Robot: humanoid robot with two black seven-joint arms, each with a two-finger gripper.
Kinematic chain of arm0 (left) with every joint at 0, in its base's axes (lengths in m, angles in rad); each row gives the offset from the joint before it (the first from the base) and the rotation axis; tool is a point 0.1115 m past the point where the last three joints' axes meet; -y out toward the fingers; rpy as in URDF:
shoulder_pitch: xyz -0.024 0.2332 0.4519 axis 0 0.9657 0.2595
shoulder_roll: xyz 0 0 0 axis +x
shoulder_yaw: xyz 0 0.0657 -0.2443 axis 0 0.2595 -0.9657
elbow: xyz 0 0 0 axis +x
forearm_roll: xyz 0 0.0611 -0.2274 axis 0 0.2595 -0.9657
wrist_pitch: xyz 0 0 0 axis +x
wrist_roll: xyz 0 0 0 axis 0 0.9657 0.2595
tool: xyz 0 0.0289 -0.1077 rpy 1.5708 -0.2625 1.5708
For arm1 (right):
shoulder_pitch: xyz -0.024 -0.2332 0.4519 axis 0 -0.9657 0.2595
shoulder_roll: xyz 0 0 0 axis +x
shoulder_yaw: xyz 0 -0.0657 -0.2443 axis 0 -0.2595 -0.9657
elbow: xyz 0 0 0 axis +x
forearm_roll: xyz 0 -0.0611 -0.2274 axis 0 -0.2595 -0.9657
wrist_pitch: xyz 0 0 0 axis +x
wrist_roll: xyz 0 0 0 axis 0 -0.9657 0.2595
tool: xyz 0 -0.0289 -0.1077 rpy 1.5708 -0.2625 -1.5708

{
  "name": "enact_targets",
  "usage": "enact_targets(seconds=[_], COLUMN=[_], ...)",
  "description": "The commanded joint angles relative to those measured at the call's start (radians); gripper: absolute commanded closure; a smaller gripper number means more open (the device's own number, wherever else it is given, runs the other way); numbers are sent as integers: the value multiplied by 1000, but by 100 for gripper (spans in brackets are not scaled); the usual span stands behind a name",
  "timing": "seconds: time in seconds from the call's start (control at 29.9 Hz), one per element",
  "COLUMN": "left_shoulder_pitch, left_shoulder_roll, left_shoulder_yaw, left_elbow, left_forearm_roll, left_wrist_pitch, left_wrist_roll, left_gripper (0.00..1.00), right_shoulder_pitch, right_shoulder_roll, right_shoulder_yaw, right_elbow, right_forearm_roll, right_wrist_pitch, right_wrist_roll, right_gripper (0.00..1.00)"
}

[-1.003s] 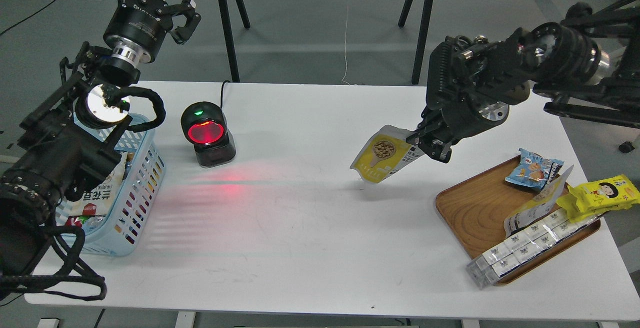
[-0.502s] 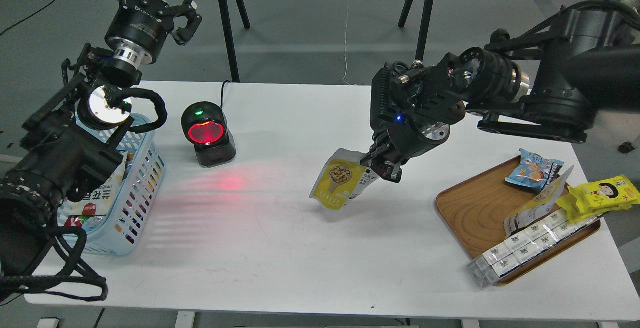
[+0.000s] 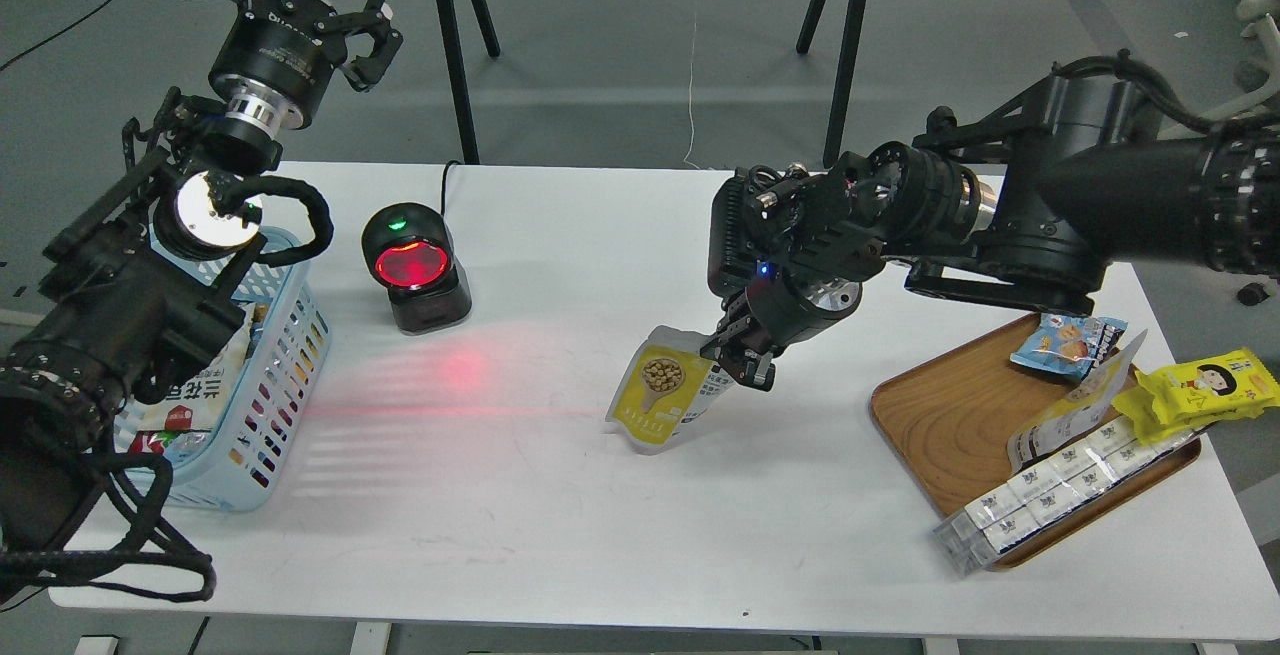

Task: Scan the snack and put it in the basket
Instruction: 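Carry the yellow pouch toward the scanner and set it upright on the table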

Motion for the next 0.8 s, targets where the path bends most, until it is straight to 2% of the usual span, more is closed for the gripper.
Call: enact_targets(seconds=[0.0, 0.77], left_shoulder_pitch=[0, 3], left_shoulder_roll=[0, 0], left_shoulder_yaw=[0, 0], left_elbow=[0, 0], left_forearm_roll=[1, -1], left_wrist_pitch=[0, 0], left_wrist_roll=[0, -3], left_gripper=[0, 0], right_shoulder_pitch=[-4, 14], right_shoulder_roll=[20, 50], right_shoulder_yaw=[0, 9], right_elbow=[-9, -12], right_forearm_roll=[0, -2], right_wrist_pitch=[0, 1], right_wrist_roll=[0, 0], right_gripper=[100, 97])
